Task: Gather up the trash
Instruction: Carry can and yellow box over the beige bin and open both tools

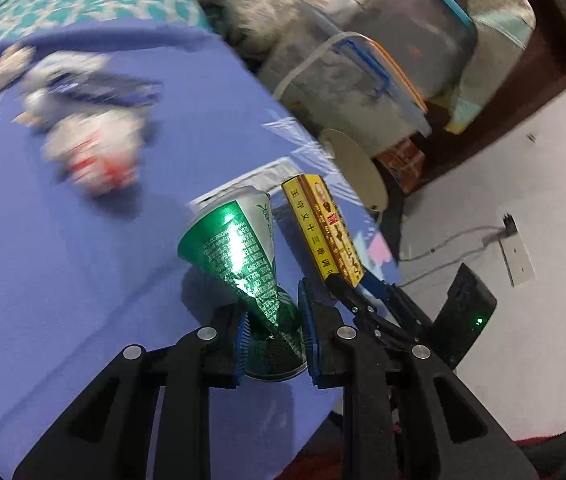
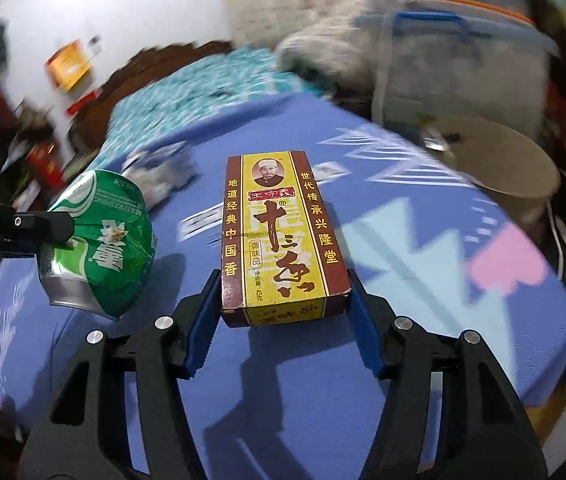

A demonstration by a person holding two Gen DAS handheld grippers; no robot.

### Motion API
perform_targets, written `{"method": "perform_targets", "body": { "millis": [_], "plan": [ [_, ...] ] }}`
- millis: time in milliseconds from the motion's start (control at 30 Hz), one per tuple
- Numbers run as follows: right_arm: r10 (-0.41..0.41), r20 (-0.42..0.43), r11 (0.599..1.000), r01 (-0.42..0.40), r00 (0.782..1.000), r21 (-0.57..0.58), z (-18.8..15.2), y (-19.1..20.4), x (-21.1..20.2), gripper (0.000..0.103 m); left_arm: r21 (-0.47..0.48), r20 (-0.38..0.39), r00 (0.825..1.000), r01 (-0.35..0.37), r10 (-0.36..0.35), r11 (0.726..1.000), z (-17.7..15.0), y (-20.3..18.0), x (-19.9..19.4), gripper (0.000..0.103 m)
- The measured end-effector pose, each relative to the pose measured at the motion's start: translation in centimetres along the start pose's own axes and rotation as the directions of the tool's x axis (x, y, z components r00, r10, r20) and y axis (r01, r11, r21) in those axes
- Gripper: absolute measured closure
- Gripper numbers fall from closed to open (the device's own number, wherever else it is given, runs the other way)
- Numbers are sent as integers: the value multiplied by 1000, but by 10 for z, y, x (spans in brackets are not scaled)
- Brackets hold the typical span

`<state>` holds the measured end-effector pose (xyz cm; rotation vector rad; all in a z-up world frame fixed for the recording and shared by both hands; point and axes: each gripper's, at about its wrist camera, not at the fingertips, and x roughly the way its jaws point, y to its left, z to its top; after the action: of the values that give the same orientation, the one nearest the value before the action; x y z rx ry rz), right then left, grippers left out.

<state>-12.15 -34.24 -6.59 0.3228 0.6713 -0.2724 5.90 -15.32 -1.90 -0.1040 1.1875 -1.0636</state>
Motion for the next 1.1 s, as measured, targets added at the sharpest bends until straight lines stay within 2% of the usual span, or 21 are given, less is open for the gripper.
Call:
{"method": "perform_targets", "body": {
  "millis": [33, 200, 467, 733, 1000, 1067, 1100],
  "plan": [
    [-21, 18, 998, 20, 1000, 60, 4, -23, -5, 42, 25, -10, 1000, 7, -6, 1000, 9, -9, 9, 82],
    [-79, 56, 983, 68, 995, 172, 16, -72, -17, 42, 107, -80, 996, 51, -43, 993, 50, -48, 60, 82],
    [-131, 95, 927, 89, 987, 364, 38, -148, -21, 42, 238, -171, 985, 56, -15, 970, 108, -117, 144, 82],
    [-146, 101, 893, 88, 984, 441, 61, -186, -5, 42, 301, -217, 976, 32, 36, 953, 141, -165, 214, 83],
    [-188, 78, 882, 133, 979, 453, 83, -203, 9, 40, 359, -214, 968, -47, 131, 932, 167, -193, 266, 82],
    [-186, 68, 890, 139, 980, 434, 90, -203, 16, 30, 371, -191, 967, -89, 170, 924, 173, -198, 276, 74],
    [-191, 80, 894, 140, 978, 427, 91, -202, 16, 22, 376, -181, 966, -107, 186, 920, 175, -199, 279, 57]
  ]
}}
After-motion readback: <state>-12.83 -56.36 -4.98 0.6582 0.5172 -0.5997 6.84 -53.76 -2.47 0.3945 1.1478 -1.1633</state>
